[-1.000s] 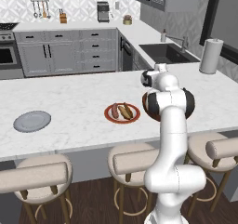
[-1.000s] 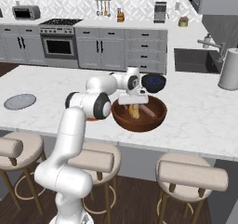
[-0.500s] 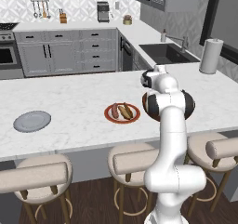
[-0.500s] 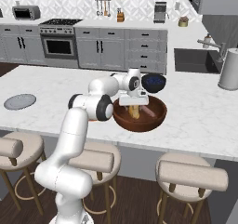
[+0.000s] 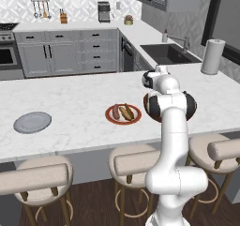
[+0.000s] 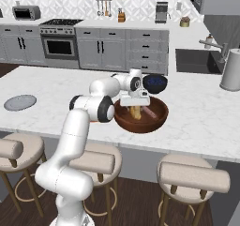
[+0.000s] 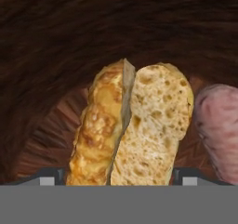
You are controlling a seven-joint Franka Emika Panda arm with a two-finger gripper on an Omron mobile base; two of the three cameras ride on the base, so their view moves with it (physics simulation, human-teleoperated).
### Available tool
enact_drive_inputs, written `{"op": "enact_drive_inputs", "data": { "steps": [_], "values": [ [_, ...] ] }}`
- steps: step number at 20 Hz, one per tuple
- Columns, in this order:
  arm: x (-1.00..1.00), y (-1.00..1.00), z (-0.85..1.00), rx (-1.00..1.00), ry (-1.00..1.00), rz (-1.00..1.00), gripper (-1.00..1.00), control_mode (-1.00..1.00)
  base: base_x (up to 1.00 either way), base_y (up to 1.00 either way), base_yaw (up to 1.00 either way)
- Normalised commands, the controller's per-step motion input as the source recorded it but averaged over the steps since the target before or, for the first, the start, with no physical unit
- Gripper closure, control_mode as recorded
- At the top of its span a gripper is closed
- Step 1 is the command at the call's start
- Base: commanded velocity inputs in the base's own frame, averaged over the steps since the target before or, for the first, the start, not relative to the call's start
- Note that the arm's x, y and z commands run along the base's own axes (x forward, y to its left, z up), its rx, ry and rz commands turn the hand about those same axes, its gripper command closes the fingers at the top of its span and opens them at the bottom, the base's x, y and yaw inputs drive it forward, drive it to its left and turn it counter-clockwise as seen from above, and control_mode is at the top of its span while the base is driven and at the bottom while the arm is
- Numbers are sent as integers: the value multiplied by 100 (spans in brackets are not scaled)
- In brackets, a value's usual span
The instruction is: Place one bun and one sausage from the bowl on each plate.
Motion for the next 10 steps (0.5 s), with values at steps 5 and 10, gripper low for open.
{"op": "enact_drive_inputs", "data": {
  "steps": [5, 10],
  "values": [
    [-37, 10, 61, -1, -4, 1, 100, -100, 0, 0, 0],
    [-75, 43, 87, 0, 0, -3, 100, -100, 0, 0, 0]
  ]
}}
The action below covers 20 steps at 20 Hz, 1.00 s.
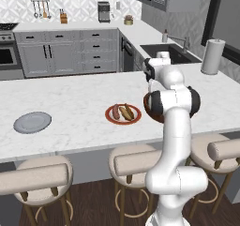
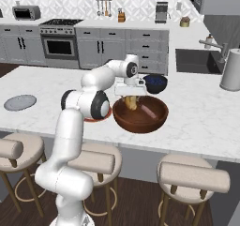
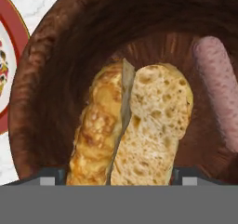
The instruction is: Place one bun and one sausage from the bowl on each plate.
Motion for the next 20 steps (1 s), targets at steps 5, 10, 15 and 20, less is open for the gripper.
{"op": "enact_drive_inputs", "data": {
  "steps": [5, 10, 15, 20],
  "values": [
    [-97, 32, 49, 0, -2, -10, 100, -100, 0, 0, 0],
    [-71, 42, 5, 0, 0, -11, 100, -100, 0, 0, 0],
    [-48, 43, 0, 0, 0, -17, 100, -100, 0, 0, 0],
    [-21, 20, 0, -4, -5, -2, 100, -100, 0, 0, 0]
  ]
}}
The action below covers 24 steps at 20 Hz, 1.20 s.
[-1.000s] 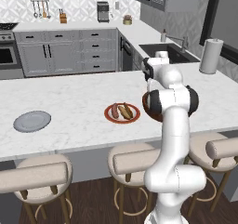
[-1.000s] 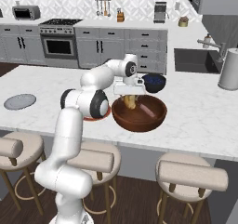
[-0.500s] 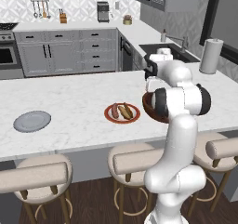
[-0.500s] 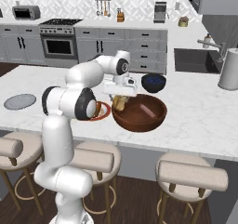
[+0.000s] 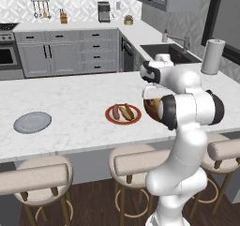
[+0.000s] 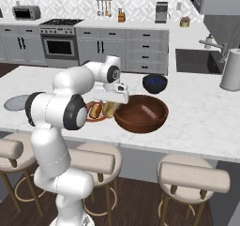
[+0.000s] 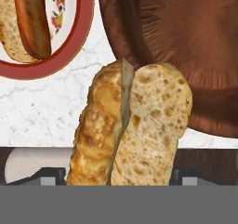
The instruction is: Place one bun and one sausage from the bowl on each plate.
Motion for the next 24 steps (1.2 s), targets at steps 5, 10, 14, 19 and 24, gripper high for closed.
{"op": "enact_drive_inputs", "data": {
  "steps": [5, 10, 14, 19, 24],
  "values": [
    [-4, 0, 7, 0, 0, 0, 100, -100, 0, 0, 0],
    [-4, 0, 0, 0, 0, 0, 100, 100, -14, 15, 0],
    [0, 0, 0, 0, 0, 0, 100, 100, -14, 100, 0],
    [0, 0, 0, 0, 0, 0, 100, 100, -10, 100, 0],
    [0, 0, 0, 0, 0, 0, 100, 100, -1, 100, 0]
  ]
}}
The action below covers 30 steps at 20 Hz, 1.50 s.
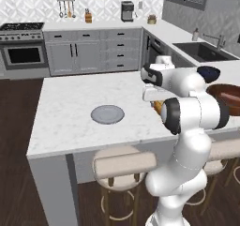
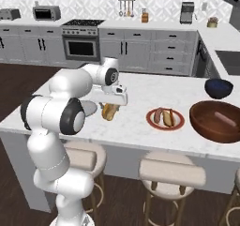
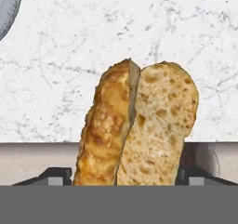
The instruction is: Place one bun and one sausage from the bowl on each plate.
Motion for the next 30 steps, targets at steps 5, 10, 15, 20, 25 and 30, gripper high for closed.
{"op": "enact_drive_inputs", "data": {
  "steps": [5, 10, 15, 20, 25, 30],
  "values": [
    [0, 0, 0, 0, 0, 0, 100, 100, 0, 67, 0],
    [0, 0, 0, 0, 0, 0, 100, 100, 8, 65, 0],
    [0, 0, 0, 0, 0, 0, 100, 100, 37, 26, 0],
    [0, 0, 0, 0, 0, 0, 100, 100, 44, 8, 0],
    [58, 5, -17, 0, 0, 0, 100, -100, 0, 0, 0],
    [83, 0, -53, 0, 0, 0, 100, -100, 0, 0, 0]
  ]
}}
